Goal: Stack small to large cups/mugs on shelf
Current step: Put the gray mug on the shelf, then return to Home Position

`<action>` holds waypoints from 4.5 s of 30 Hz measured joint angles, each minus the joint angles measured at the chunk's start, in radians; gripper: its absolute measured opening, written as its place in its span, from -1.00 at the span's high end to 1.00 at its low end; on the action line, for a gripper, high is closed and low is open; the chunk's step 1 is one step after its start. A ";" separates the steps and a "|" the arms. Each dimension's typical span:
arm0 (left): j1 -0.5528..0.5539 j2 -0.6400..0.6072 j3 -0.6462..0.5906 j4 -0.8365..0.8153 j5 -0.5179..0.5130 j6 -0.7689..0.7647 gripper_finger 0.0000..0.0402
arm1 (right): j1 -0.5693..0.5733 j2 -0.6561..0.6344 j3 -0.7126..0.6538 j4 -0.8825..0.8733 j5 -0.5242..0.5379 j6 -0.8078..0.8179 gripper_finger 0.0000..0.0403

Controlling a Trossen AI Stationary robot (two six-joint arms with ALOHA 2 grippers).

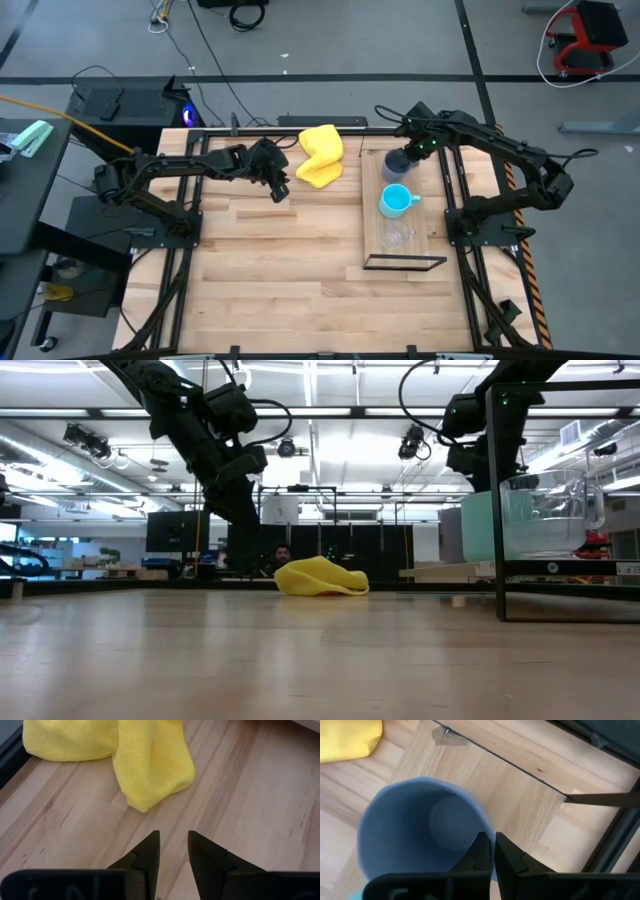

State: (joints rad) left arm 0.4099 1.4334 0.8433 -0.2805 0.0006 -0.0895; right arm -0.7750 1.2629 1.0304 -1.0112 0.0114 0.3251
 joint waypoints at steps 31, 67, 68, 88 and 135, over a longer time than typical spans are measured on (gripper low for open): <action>-0.005 0.000 0.000 0.000 0.000 -0.011 0.47 | 0.001 0.000 0.000 0.009 -0.046 0.008 0.71; -0.028 0.000 0.000 -0.001 -0.008 -0.262 0.47 | 0.192 -0.464 0.205 -0.142 -0.137 -0.005 0.69; -0.028 0.000 0.000 -0.001 -0.008 -0.261 0.47 | 0.225 -0.491 0.205 -0.108 -0.156 -0.003 0.69; -0.191 -0.096 0.279 -0.002 0.565 -0.130 0.47 | 0.643 -0.665 0.124 0.661 -0.584 0.058 0.69; -0.187 -1.381 -0.306 0.044 0.336 -0.088 0.47 | 0.791 -1.260 -0.456 1.054 -0.412 0.024 0.69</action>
State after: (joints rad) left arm 0.2234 0.0523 0.5376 -0.2364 0.3362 -0.1772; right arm 0.0158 0.0025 0.5747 0.0430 -0.4007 0.3494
